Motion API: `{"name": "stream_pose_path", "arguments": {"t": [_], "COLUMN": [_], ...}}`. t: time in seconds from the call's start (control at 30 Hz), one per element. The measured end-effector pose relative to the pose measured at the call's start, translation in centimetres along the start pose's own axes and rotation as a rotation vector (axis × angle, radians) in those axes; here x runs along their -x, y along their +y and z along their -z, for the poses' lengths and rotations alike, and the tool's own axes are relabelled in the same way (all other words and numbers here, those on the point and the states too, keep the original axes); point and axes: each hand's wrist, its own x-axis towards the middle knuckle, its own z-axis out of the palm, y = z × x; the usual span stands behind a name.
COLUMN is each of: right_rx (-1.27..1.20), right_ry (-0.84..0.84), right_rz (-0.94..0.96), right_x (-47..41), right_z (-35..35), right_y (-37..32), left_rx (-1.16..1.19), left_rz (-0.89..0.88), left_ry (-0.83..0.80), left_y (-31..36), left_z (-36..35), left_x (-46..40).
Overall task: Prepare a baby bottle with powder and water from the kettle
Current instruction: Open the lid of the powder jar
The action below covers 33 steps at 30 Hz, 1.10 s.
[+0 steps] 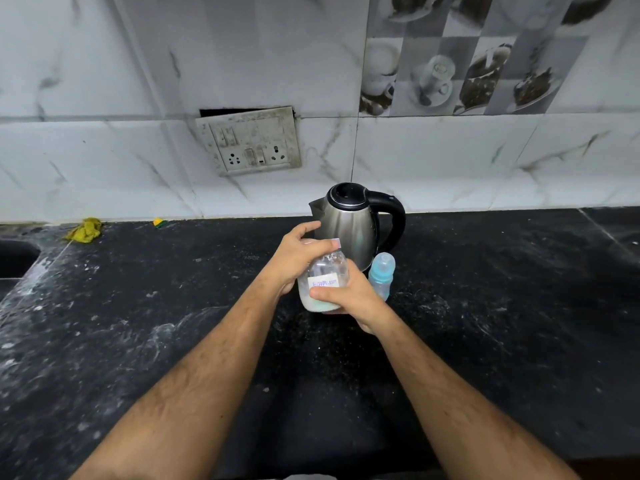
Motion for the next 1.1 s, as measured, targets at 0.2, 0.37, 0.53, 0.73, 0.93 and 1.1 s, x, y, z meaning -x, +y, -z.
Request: {"name": "stream_pose_path", "arguments": {"t": [0.2,0.37,0.53,0.73,0.93,1.1], "right_rx": [0.061,0.276,0.378,0.164,0.086,0.105], "right_ry": [0.152,0.279,0.264,0.09,0.062,0.075], "right_rz": [-0.013,-0.015,-0.004,-0.001,0.002,-0.034], "right_x": [-0.5,-0.7,-0.6,-0.6,0.0,0.1], "right_z": [-0.4,-1.2,-1.1,-0.3,0.7,0.9], "right_y": [0.5,0.2,0.0,0.1,-0.1,0.7], "left_rx": [0.0,-0.08,-0.062,-0.075,0.045,0.047], "left_rz": [0.007,-0.009,-0.007,-0.039,0.07,0.041], "left_ry": [0.076,0.208,0.21,0.068,-0.069,-0.124], "left_y": [0.3,-0.1,-0.3,0.4,-0.1,-1.1], "left_z": [-0.5,-0.9,-0.8,0.5,2.7,4.1], "left_x": [-0.4,-0.7,-0.2,0.4,0.8,1.5]}}
